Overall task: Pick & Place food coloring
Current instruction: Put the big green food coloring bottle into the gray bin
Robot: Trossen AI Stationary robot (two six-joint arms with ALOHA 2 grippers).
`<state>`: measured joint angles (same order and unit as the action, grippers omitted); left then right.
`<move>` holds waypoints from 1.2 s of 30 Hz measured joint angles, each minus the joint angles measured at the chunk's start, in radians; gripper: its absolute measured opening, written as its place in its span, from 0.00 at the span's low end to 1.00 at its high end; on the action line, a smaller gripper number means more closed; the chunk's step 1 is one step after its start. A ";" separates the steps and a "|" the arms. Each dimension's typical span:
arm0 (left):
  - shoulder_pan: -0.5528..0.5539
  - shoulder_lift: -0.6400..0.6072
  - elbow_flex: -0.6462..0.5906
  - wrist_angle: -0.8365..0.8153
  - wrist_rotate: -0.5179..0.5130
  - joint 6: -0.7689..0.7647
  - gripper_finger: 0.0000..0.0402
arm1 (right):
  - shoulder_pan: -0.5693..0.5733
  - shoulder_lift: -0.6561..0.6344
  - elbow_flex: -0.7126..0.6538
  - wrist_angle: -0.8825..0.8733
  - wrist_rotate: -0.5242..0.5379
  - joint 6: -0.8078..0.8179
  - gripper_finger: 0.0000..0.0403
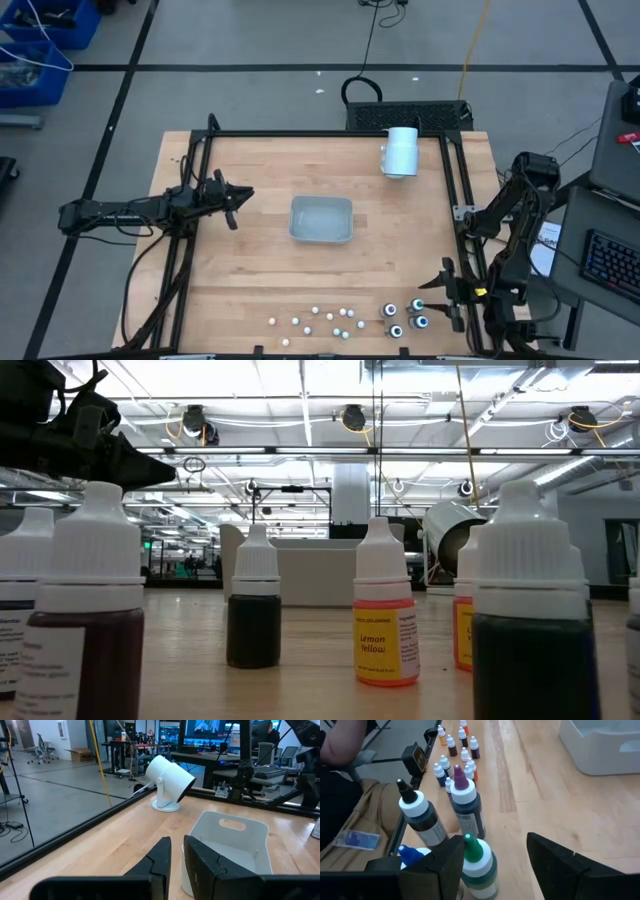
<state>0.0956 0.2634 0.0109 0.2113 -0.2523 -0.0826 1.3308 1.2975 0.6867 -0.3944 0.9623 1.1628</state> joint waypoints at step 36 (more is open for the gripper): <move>0.000 0.000 0.000 -0.001 0.000 -0.004 0.14 | -0.009 0.020 -0.131 0.325 -0.053 -0.151 0.50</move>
<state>0.0952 0.2637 0.0109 0.2104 -0.2520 -0.0864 1.3222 1.3178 0.5552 -0.0695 0.9093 1.0122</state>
